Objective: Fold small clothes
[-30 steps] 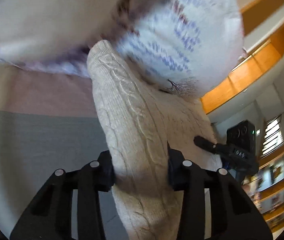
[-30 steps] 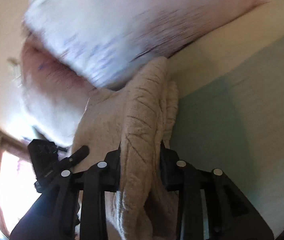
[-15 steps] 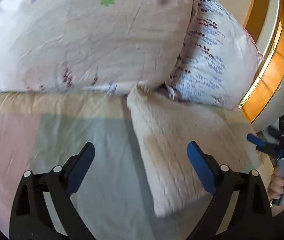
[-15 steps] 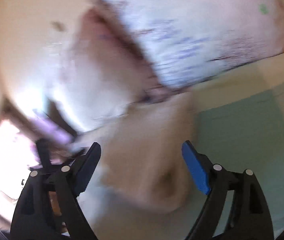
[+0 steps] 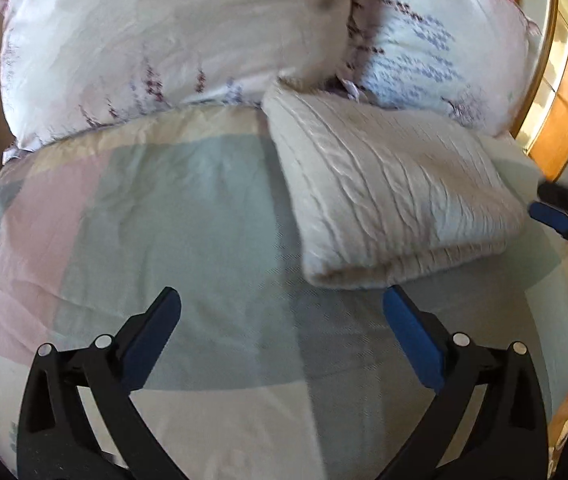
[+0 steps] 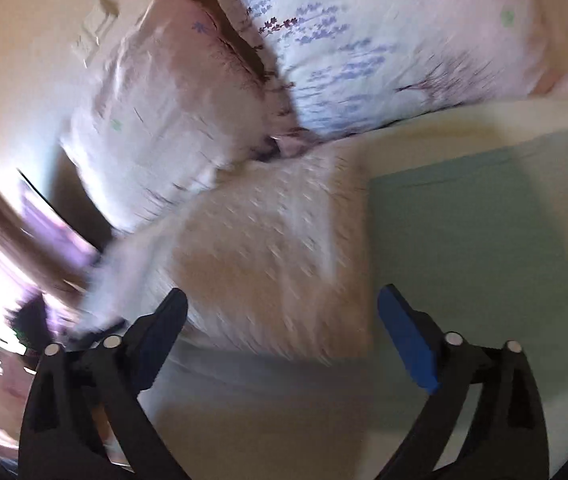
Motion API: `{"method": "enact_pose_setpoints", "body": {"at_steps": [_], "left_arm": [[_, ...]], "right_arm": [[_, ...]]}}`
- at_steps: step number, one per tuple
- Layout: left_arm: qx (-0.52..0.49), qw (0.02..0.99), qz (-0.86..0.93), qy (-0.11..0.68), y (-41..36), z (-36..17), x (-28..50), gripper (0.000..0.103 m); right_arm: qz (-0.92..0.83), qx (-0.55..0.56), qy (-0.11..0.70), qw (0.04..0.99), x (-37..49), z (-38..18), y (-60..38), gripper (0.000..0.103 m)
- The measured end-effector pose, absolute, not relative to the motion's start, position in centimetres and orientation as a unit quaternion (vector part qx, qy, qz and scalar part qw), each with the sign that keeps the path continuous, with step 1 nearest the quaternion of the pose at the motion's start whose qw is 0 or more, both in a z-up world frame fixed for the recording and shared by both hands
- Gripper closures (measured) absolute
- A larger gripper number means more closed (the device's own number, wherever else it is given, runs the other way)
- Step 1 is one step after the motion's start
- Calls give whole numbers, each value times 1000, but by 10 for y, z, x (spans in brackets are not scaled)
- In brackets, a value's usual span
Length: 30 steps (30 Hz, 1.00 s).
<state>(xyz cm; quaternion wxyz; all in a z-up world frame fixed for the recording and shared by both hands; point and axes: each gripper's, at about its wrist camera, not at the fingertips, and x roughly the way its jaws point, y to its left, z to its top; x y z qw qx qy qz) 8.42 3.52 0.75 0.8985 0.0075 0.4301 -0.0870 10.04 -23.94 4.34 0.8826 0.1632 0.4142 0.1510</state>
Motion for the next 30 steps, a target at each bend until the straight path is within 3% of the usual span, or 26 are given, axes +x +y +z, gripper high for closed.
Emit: {"method": "enact_pose_setpoints", "body": {"at_steps": [5, 11, 30], "left_arm": [[46, 888, -53, 454, 20, -8, 90, 2], [49, 885, -59, 459, 20, -16, 92, 2], [46, 885, -60, 460, 25, -17, 93, 2]], "right_arm": [[82, 60, 470, 877, 94, 11, -205, 4], [50, -10, 477, 878, 89, -5, -176, 1], [47, -6, 473, 880, 88, -6, -177, 1]]}}
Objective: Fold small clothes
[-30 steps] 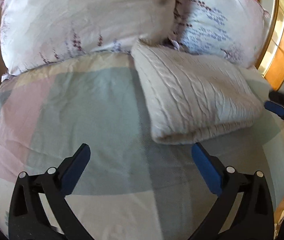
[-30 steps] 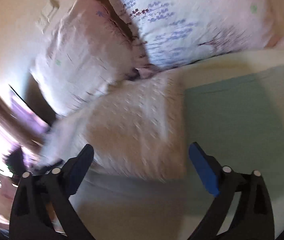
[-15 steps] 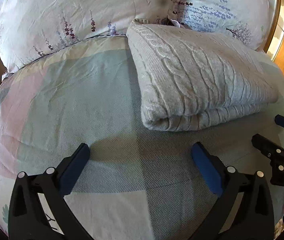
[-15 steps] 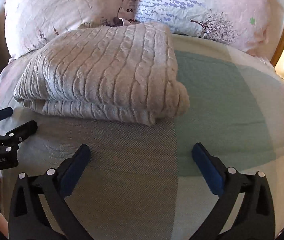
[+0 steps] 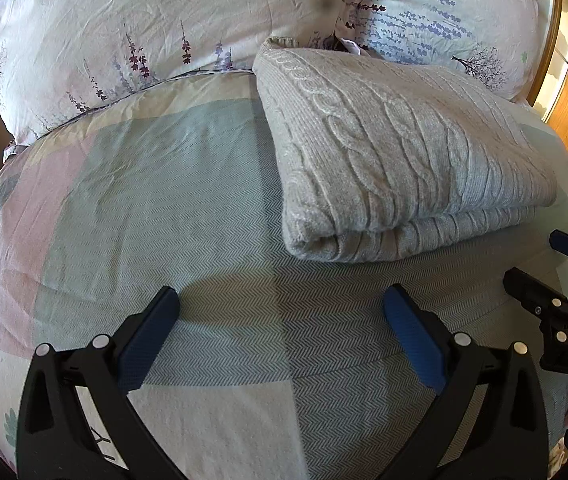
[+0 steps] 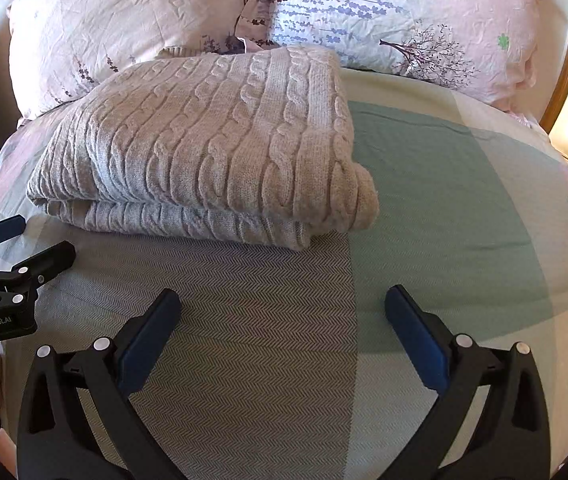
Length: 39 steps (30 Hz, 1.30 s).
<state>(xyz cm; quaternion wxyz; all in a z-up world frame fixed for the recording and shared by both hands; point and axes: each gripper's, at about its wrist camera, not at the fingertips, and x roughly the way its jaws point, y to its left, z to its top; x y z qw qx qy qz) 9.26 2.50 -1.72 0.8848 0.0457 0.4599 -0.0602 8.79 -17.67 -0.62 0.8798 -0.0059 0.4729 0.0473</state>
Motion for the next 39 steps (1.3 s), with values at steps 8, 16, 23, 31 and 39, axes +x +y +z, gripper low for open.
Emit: {"method": "enact_pose_setpoints", "body": {"at_steps": [8, 16, 23, 31, 39], "left_arm": [[46, 885, -60, 460, 23, -17, 92, 2], [46, 885, -60, 460, 23, -17, 92, 2], [46, 885, -60, 460, 24, -17, 93, 2], [46, 885, -60, 460, 23, -17, 92, 2], [46, 885, -60, 460, 25, -17, 93, 2]], "right_arm": [[47, -6, 473, 880, 88, -6, -177, 1], [46, -5, 473, 880, 88, -7, -177, 1], [46, -5, 473, 880, 88, -7, -177, 1], [45, -5, 473, 880, 88, -6, -177, 1], [45, -5, 473, 880, 88, -7, -177, 1]]}}
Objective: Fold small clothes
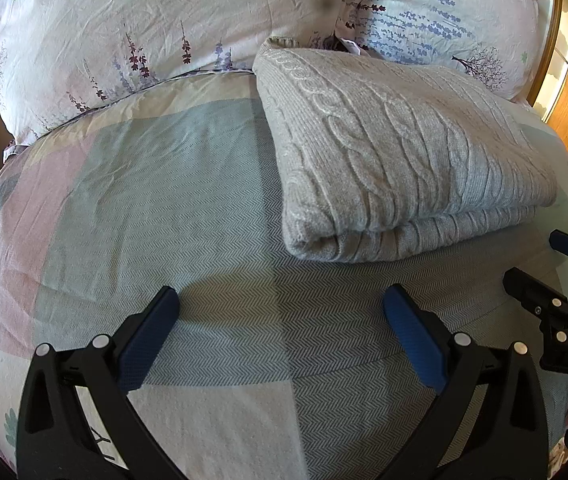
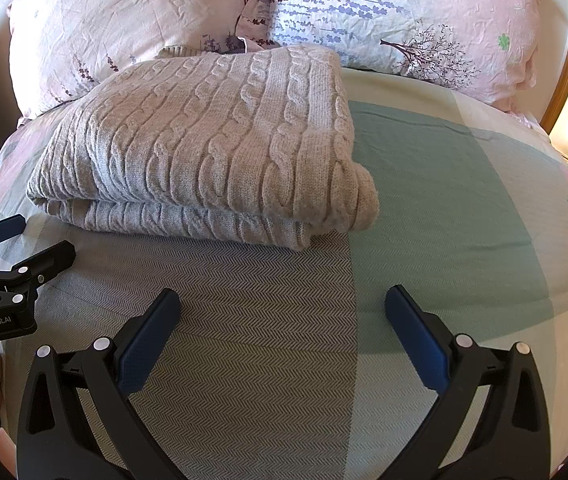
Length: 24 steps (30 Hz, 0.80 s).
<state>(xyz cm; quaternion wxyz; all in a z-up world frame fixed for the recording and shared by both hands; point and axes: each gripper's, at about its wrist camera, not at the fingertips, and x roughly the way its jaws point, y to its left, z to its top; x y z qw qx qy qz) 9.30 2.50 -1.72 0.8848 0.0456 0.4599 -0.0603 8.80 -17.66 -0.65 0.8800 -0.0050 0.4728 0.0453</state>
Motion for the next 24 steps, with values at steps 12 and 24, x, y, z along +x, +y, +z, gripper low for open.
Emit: {"method": "enact_pose_setpoints", "body": {"at_steps": [12, 24], "left_arm": [[46, 885, -60, 460, 23, -17, 93, 2], [45, 885, -60, 459, 22, -17, 92, 2]], "right_arm": [[45, -5, 473, 880, 88, -7, -177, 1], [45, -5, 473, 880, 88, -7, -177, 1]]}}
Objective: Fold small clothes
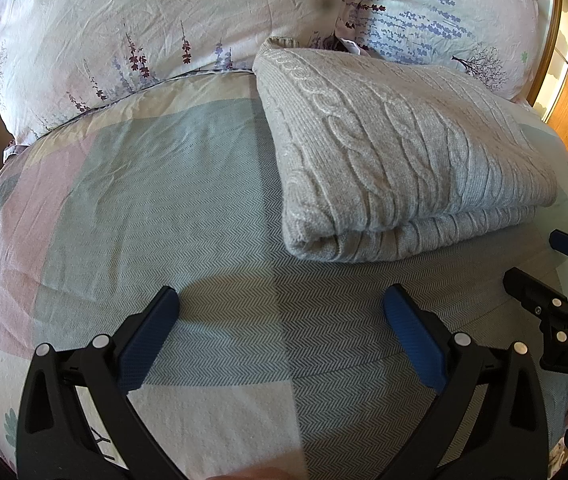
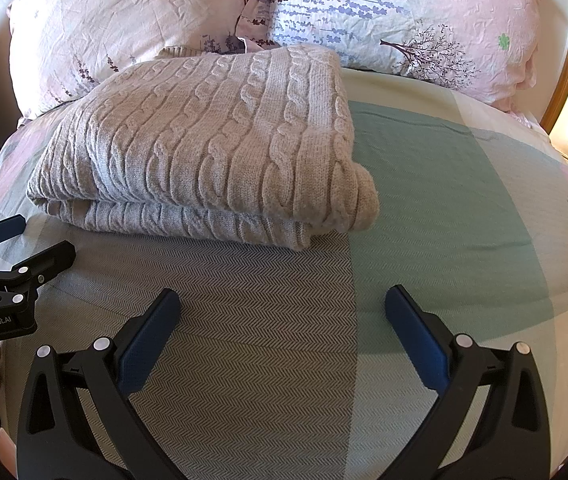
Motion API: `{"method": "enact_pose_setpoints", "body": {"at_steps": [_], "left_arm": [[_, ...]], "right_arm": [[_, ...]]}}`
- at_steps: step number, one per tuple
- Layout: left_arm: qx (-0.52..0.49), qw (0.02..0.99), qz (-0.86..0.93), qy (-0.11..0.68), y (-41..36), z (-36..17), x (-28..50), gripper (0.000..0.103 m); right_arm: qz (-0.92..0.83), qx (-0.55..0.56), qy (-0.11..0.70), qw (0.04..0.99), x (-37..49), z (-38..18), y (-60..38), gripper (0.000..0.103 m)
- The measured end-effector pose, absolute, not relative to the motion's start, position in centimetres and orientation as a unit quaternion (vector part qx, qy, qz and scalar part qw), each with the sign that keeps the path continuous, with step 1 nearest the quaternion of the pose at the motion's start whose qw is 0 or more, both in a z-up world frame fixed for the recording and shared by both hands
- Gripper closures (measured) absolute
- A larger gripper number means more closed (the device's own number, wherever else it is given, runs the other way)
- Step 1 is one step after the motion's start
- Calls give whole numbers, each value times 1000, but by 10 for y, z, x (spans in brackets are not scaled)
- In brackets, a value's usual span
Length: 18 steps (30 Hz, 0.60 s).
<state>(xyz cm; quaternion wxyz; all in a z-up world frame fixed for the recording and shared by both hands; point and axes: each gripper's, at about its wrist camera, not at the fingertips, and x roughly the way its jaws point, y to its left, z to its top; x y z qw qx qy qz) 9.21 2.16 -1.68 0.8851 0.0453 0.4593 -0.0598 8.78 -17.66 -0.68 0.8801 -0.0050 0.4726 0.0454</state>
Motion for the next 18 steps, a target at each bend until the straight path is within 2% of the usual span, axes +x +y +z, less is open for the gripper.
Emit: {"method": "enact_pose_setpoints", "body": {"at_steps": [18], "left_arm": [[45, 885, -60, 459, 24, -17, 92, 2]], "right_arm": [[46, -5, 472, 880, 88, -7, -177, 1]]}}
